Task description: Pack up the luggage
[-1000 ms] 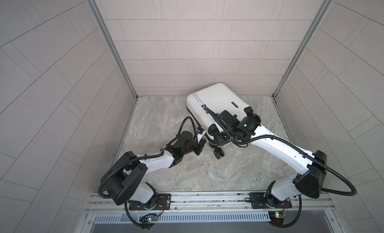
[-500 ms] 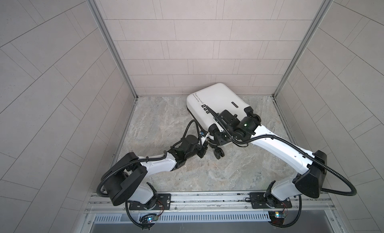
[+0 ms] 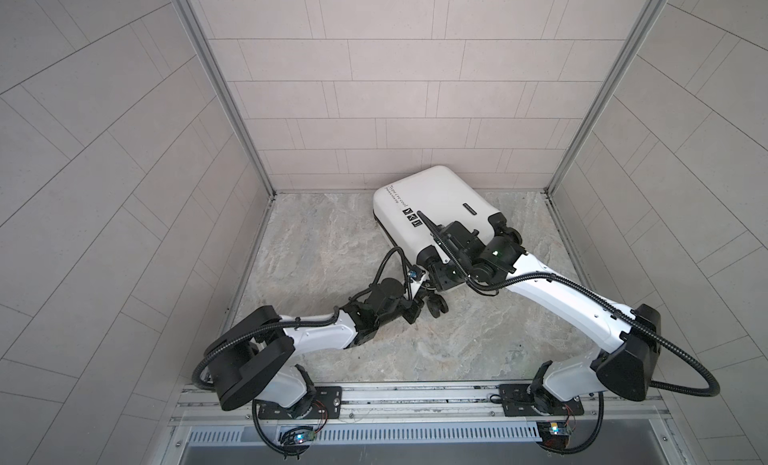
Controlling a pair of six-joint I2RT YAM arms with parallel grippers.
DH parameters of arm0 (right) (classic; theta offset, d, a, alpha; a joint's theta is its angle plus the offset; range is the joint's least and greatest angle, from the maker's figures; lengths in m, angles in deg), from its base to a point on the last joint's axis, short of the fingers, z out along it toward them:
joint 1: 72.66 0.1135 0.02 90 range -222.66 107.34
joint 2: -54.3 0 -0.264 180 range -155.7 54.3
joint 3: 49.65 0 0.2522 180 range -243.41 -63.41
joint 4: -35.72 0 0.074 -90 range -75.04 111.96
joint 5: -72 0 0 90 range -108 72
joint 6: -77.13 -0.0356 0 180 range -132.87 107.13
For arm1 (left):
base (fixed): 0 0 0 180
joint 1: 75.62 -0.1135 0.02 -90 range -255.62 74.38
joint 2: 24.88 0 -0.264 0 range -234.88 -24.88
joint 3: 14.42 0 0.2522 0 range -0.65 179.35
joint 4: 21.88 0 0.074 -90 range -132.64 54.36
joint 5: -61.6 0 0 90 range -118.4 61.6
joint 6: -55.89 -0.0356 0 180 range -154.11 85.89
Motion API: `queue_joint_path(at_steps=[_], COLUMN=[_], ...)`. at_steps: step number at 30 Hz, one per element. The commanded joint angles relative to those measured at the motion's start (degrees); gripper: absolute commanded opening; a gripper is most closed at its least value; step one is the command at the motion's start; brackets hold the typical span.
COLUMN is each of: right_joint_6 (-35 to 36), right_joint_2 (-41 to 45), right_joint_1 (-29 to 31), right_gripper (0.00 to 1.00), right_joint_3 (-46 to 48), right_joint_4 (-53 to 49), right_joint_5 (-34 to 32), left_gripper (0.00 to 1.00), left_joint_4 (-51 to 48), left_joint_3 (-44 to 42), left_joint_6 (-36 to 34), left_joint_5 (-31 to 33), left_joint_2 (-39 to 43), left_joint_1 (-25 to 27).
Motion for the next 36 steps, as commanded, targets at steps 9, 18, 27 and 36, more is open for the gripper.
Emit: queue_joint_path(at_steps=[9, 18, 27, 36], right_joint_6=[2.9, 5.4, 9.2, 13.5], right_joint_2=[11.7, 15.3, 11.4, 2.1], right_joint_1=[-5.9, -19.3, -34.6, -39.5], right_gripper=[0.77, 0.78, 0.80, 0.78], right_joint_3=[4.5, 7.2, 3.8, 5.4], right_joint_4=[-1.1, -2.6, -3.4, 1.0], right_joint_5=[-7.3, -5.3, -10.0, -6.8], left_gripper=[0.00, 0.00, 0.00, 0.00], left_joint_4=[6.1, 6.0, 6.8, 7.0], left_joint_3=[0.5, 0.6, 0.7, 0.5], left_joint_6=[-0.1, 0.5, 1.2, 1.5], left_joint_5=[-2.1, -2.3, -2.8, -2.8], left_joint_2=[0.2, -0.4, -1.2, -1.0], left_joint_1=[0.9, 0.8, 0.9, 0.8])
